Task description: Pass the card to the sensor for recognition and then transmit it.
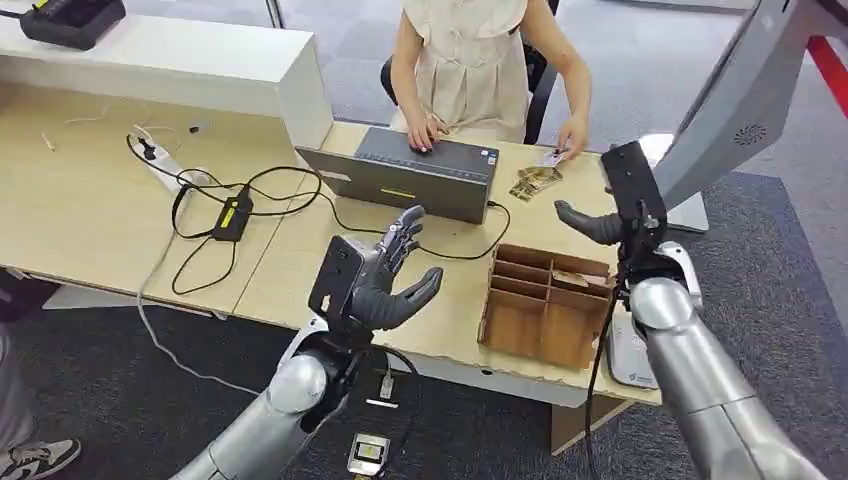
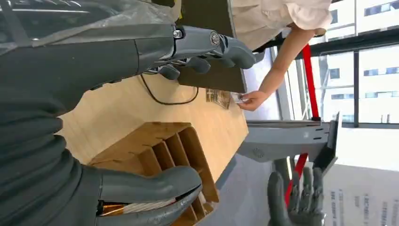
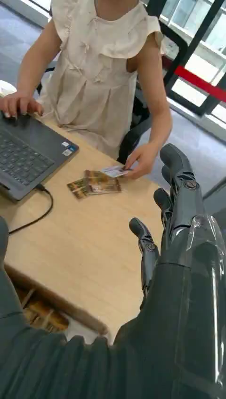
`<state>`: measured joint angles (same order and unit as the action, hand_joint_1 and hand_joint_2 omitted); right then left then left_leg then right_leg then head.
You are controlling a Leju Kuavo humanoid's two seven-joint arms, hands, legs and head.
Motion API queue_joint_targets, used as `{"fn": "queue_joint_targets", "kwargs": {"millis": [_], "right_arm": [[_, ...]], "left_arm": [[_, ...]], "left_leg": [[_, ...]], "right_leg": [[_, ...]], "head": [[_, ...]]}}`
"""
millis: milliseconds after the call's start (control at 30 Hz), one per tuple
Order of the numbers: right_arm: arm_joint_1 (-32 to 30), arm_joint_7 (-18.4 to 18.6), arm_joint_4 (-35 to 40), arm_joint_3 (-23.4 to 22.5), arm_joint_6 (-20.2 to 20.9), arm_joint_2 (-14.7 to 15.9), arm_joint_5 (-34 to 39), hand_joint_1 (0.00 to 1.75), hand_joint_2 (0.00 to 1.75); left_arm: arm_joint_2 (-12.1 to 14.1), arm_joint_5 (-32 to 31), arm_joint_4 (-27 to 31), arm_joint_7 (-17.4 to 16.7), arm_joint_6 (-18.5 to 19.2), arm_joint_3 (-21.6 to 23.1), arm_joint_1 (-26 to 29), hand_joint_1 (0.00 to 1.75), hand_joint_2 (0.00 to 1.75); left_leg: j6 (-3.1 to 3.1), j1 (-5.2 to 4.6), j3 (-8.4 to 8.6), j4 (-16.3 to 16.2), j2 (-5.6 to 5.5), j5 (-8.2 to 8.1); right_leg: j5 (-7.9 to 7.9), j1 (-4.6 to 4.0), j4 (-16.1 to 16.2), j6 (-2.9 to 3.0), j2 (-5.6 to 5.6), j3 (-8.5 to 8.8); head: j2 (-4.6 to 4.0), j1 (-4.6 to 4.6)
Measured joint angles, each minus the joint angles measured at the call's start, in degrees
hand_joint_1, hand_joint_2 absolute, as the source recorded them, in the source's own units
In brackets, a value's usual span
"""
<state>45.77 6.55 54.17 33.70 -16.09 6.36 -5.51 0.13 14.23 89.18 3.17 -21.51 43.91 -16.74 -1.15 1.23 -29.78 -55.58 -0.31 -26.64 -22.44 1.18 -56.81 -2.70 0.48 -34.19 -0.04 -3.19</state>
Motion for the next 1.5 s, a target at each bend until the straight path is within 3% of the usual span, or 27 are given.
{"fn": "queue_joint_targets", "kwargs": {"millis": [133,367,600,733,833,1500], "right_arm": [[-8.14,2.97,9.10,-1.55,-0.07,2.51,-3.20,0.00,1.75],[-18.42,7.41,21.43,-2.56,0.92,6.36,-20.65,0.00,1.75],[-23.81,7.98,27.55,-2.78,0.54,7.83,-30.22,0.00,1.75],[-24.53,7.61,28.03,-2.76,-1.94,8.31,-48.44,0.00,1.75],[-24.54,6.63,27.22,-2.52,-3.34,8.42,-55.79,0.00,1.75],[-23.20,5.90,18.09,-0.16,-4.57,5.97,-56.83,0.00,1.75]], "left_arm": [[0.50,-0.70,1.22,-0.17,-0.37,-1.09,1.36,0.00,1.75],[1.16,-1.57,3.14,-0.83,-0.61,-2.60,3.00,0.00,1.75],[1.31,-1.94,3.80,-0.79,1.40,-3.67,3.48,0.00,1.75],[1.12,-1.36,3.80,-0.13,1.51,-3.67,3.37,0.00,1.75],[0.92,-0.94,3.80,0.24,1.03,-3.61,2.69,0.00,1.75],[0.02,-0.17,3.82,-0.26,0.00,-3.17,1.18,0.00,1.75]], "left_leg": [[0.00,0.00,-0.01,0.01,0.00,-0.01],[-0.01,0.00,-0.01,0.01,0.02,-0.02],[-0.01,0.00,-0.01,0.02,0.04,-0.02],[-0.01,0.00,-0.01,0.02,0.04,-0.02],[-0.01,0.00,-0.02,0.02,0.04,-0.02],[-0.01,0.00,-0.04,0.03,0.03,-0.02]], "right_leg": [[0.00,0.00,0.02,0.00,0.00,0.01],[-0.01,0.00,0.02,0.00,0.01,0.01],[0.00,0.01,0.02,0.00,0.02,0.00],[0.00,0.01,0.02,0.00,0.02,0.00],[0.00,0.01,0.02,0.00,0.02,0.01],[0.00,0.01,0.02,0.00,0.01,0.00]], "head": [[0.00,-0.02],[0.00,-0.02],[0.00,-0.04],[0.00,-0.02],[0.00,-0.02],[0.00,-0.02]]}}
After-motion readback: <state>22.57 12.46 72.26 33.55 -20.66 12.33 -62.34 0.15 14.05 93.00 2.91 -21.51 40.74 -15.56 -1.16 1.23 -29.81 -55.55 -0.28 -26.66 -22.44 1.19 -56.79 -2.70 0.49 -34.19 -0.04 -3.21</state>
